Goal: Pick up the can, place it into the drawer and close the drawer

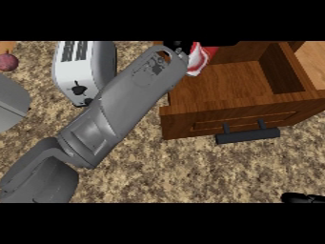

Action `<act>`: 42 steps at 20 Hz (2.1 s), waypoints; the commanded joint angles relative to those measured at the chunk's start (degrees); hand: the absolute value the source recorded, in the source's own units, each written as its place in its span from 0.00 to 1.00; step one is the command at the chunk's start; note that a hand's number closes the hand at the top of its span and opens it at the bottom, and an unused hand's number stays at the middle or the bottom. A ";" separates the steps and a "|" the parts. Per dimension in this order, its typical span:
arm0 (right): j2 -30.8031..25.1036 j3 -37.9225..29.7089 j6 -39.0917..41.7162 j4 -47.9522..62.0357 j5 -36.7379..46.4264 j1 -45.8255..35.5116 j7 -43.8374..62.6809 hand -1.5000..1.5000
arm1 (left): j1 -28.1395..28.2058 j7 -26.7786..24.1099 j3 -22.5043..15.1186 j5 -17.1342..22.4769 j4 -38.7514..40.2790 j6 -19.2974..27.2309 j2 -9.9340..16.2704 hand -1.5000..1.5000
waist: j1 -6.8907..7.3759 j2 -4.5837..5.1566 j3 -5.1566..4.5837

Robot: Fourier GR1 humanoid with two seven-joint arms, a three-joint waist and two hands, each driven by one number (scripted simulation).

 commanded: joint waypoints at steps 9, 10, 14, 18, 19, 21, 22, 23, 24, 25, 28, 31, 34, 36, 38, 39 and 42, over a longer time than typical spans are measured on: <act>-0.66 0.51 -0.24 0.76 -0.23 -3.17 1.04 0.00 | 0.43 -0.63 -4.91 3.09 2.25 5.20 0.00 0.00 | -1.67 0.57 0.03; 0.74 2.21 -0.37 -2.31 1.06 -0.23 1.20 0.00 | 3.24 -3.46 -4.32 3.65 2.36 5.03 0.00 0.00 | -1.50 0.42 -0.04; -2.19 -0.79 0.39 -1.26 -1.53 -2.95 2.71 0.00 | 1.18 -2.55 -5.16 4.58 2.41 7.58 0.00 0.00 | -1.93 0.53 0.00; -0.33 1.59 -0.18 0.59 2.18 -2.34 -1.16 0.00 | 3.06 -4.59 -5.62 6.25 1.10 8.17 0.00 0.00 | -1.11 0.44 0.00; -1.76 -0.44 0.47 -0.57 0.28 -2.28 -0.71 0.00 | 1.30 -2.95 -5.68 6.58 1.40 8.83 0.00 0.00 | -1.27 0.20 0.01; -3.46 -0.96 1.07 -1.11 3.65 -0.71 -2.65 0.00 | 1.17 -4.68 -4.35 7.48 2.10 9.76 0.00 0.00 | -1.64 0.47 0.00; -4.42 -0.76 1.03 -2.73 4.71 -1.60 -2.22 0.00 | 4.54 -4.42 -5.82 8.31 -0.11 9.50 0.00 0.00 | -0.91 0.11 -0.05; -4.91 0.43 0.99 -4.90 6.95 -1.62 -2.21 0.00 | 3.86 -5.03 -4.87 8.91 0.32 9.67 0.00 0.00 | -1.26 0.25 -0.09; -5.48 1.03 0.69 -4.58 9.54 -2.28 -2.98 0.00 | 2.82 -4.16 -5.38 9.13 -0.06 10.77 0.00 0.00 | -1.28 0.28 -0.07; -5.96 1.36 1.06 -2.98 10.18 -3.48 -4.50 0.00 | 1.40 -2.86 -5.13 10.16 -0.70 10.33 0.00 0.00 | -1.28 0.40 -0.03; -7.66 1.97 1.02 -6.51 12.27 -4.73 -2.62 0.00 | 2.16 -4.64 -4.94 11.42 -0.71 8.75 0.00 0.00 | -1.02 0.32 -0.09; -8.35 5.01 0.99 -5.75 18.37 -5.06 -4.59 0.00 | 0.54 -5.14 -3.32 13.09 -0.87 8.51 0.00 0.00 | 0.57 0.20 -0.11; -6.77 9.40 -0.89 -7.31 25.23 -4.01 -5.01 0.00 | 1.35 -7.52 -3.39 13.68 -1.37 9.24 0.00 0.00 | 1.62 -0.21 -0.13; -10.44 7.68 -0.15 -5.24 28.08 -5.95 -6.02 0.00 | 0.82 -8.01 -3.06 14.37 -1.17 10.74 0.00 0.00 | 1.70 -0.14 -0.11; -11.84 7.27 -0.30 -4.73 31.31 -2.92 -9.13 0.00 | 1.06 -9.71 -1.66 14.30 -0.50 10.12 0.00 0.00 | 2.69 -0.56 -0.10; -12.62 8.27 -0.59 -1.88 33.77 -6.48 -7.65 0.00 | -0.37 -8.62 -2.10 14.00 0.01 9.47 0.00 0.00 | 3.49 -0.48 -0.12; -11.65 14.74 -3.28 -1.27 44.10 -4.55 -8.58 0.00 | 0.51 -8.17 -2.79 14.34 -0.31 10.31 0.00 0.00 | 3.69 -0.64 -0.13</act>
